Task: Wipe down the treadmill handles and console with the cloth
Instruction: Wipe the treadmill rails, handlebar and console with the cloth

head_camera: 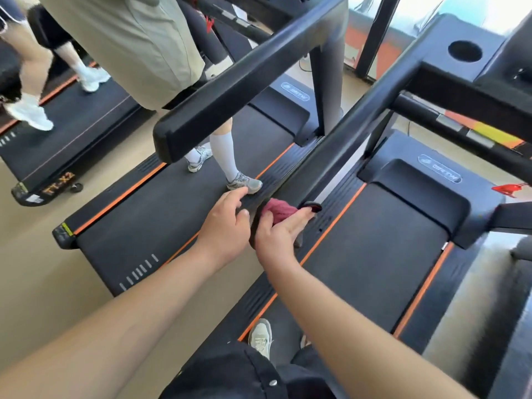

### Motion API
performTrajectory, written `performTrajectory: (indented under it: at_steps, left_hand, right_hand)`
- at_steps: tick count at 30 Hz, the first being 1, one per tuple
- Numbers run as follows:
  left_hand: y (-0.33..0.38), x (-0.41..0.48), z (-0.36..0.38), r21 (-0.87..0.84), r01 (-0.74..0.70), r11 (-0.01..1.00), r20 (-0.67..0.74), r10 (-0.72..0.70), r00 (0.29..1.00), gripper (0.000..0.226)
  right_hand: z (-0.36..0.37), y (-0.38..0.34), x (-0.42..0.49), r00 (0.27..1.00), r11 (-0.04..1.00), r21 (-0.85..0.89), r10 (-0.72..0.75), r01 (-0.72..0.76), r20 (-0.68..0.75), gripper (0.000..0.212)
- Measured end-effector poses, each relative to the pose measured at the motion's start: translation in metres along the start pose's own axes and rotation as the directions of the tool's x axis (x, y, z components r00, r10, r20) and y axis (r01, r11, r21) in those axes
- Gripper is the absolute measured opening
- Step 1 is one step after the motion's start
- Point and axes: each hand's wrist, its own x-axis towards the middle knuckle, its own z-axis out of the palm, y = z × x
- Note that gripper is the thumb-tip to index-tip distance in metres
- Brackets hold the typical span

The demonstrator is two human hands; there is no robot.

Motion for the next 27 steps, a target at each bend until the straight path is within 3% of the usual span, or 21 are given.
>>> performTrajectory:
  at_steps: [2,4,7,11,14,17,19,22,27]
  left_hand:
    - [0.000,-0.004,-0.005,-0.004,-0.009,1.000,0.006,0.009,1.000,0.049]
    - [0.000,-0.007,-0.007,-0.005,0.000,1.000,0.022,0.000,1.000,0.050]
    - [0.000,-0.010,-0.004,0.018,0.004,1.000,0.053,-0.005,0.999,0.050]
    - [0.004,-0.010,0.002,0.044,-0.026,0.999,0.068,0.023,0.997,0.043]
    - [0.015,-0.005,0.008,0.094,-0.078,0.992,0.049,0.074,0.996,0.037]
    - [0.037,0.003,0.020,0.090,-0.157,0.983,0.015,0.157,0.988,0.032]
    - [0.060,0.011,0.035,0.036,-0.211,0.977,0.066,0.208,0.976,0.034]
    - [0.104,0.022,0.067,-0.149,-0.147,0.978,0.203,0.176,0.963,0.036]
    - [0.172,0.052,0.129,-0.160,-0.168,0.973,0.132,0.189,0.973,0.039]
  right_hand:
    - [-0.018,-0.025,0.047,0.995,0.999,-0.015,0.048,-0.049,-0.092,0.089]
    - [-0.042,-0.051,0.089,0.990,0.987,-0.107,0.111,-0.120,-0.088,0.093]
    - [-0.055,-0.066,0.106,0.999,0.978,-0.204,0.027,-0.035,-0.040,0.083]
    - [-0.035,-0.054,0.066,0.987,0.978,-0.207,-0.018,-0.016,-0.162,0.071]
    - [-0.036,-0.039,0.043,0.995,0.962,-0.259,0.075,-0.091,-0.073,0.050]
    - [-0.073,-0.048,0.043,0.998,0.955,-0.297,0.039,-0.025,0.043,0.030]
    - [-0.105,-0.068,0.053,0.993,0.958,-0.283,-0.012,0.044,0.113,0.039]
    - [-0.149,-0.092,0.074,0.977,0.981,-0.193,0.010,0.032,0.212,0.043]
    - [-0.236,-0.108,0.118,0.978,0.993,-0.120,0.031,-0.006,0.208,0.054]
